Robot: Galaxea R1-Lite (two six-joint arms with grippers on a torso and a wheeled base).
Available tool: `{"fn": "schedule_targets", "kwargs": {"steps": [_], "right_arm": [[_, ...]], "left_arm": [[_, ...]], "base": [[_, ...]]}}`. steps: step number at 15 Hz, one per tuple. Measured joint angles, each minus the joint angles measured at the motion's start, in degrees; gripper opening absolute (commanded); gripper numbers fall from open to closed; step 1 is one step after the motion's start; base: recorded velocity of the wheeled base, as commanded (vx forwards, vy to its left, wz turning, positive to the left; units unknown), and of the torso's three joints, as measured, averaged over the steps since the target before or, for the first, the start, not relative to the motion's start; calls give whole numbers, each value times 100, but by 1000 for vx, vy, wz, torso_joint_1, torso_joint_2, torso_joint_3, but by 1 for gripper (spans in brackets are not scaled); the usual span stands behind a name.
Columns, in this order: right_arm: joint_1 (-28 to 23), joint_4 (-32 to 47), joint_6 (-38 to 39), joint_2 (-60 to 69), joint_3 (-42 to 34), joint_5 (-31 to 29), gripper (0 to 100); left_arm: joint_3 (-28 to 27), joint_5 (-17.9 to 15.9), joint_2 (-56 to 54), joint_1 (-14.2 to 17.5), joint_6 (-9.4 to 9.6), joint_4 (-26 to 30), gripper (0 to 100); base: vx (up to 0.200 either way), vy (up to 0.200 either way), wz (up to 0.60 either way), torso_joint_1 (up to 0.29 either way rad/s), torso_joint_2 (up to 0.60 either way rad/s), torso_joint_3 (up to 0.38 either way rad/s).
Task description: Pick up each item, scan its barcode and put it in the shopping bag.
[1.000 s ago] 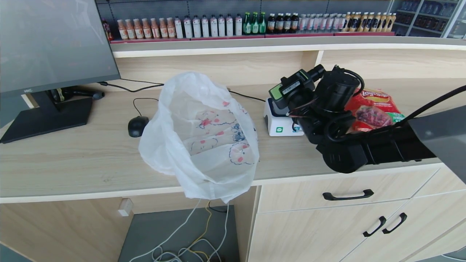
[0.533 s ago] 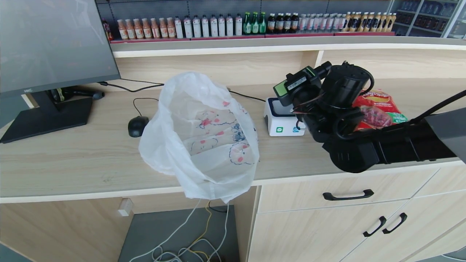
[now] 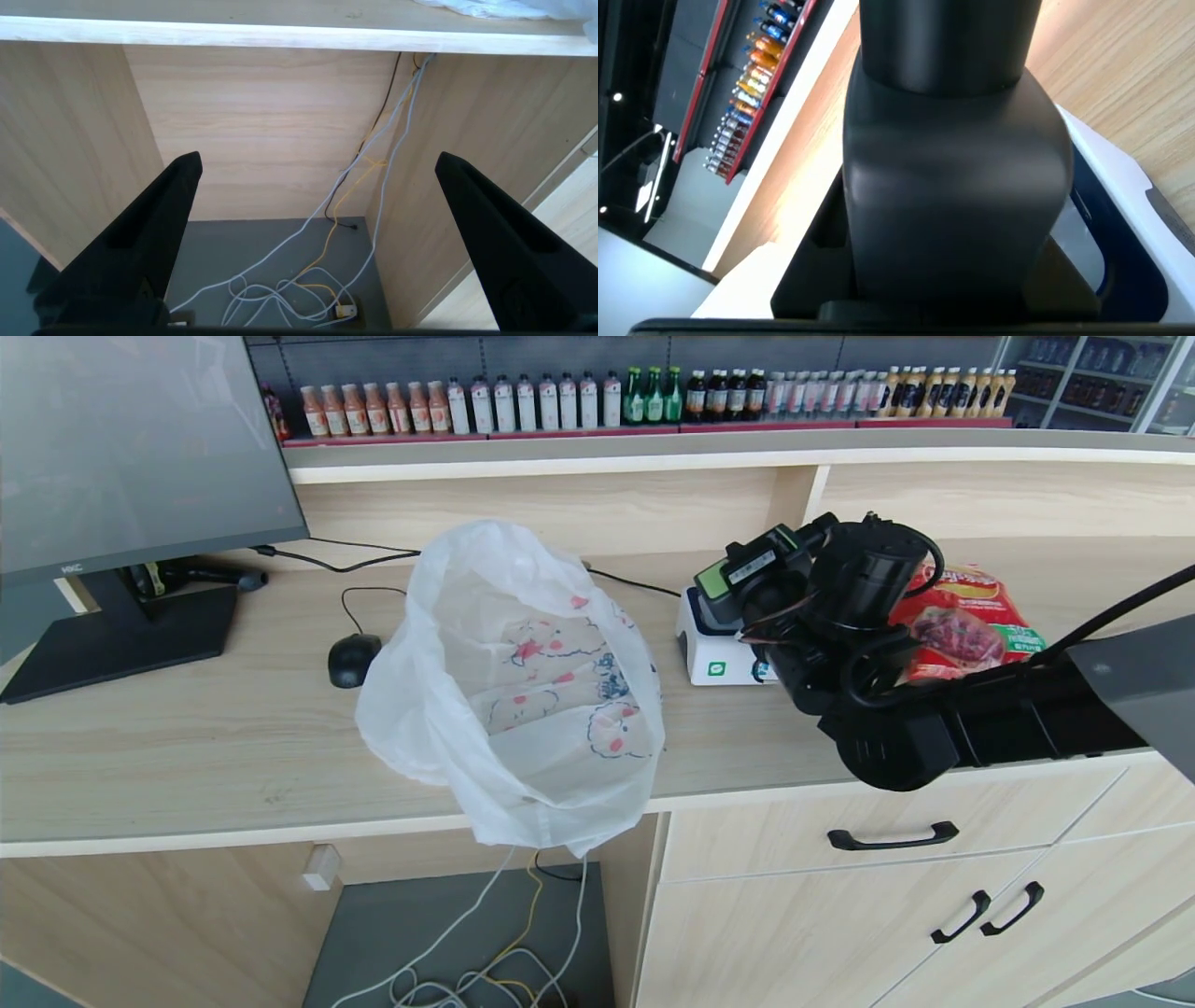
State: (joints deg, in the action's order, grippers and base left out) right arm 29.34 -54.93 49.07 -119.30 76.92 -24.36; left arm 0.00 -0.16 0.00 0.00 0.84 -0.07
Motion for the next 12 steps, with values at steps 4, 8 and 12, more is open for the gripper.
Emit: {"fn": "schedule_targets", "kwargs": {"steps": [4,8,12], "right_arm": [[-7,-9,-7,-110,48,6,0],[-27,-17,-2,-165,85,2,0],[-24,-22,0,-190,87,5,0]], "left_arm": [[0,-2,0,0,0,0,100],[0,0,0,0,-2,2,100],[0,-2,0,0,2,0,100]], "base": [[0,0,0,0,0,0],[0,0,0,0,0,0],[0,0,0,0,0,0]]}}
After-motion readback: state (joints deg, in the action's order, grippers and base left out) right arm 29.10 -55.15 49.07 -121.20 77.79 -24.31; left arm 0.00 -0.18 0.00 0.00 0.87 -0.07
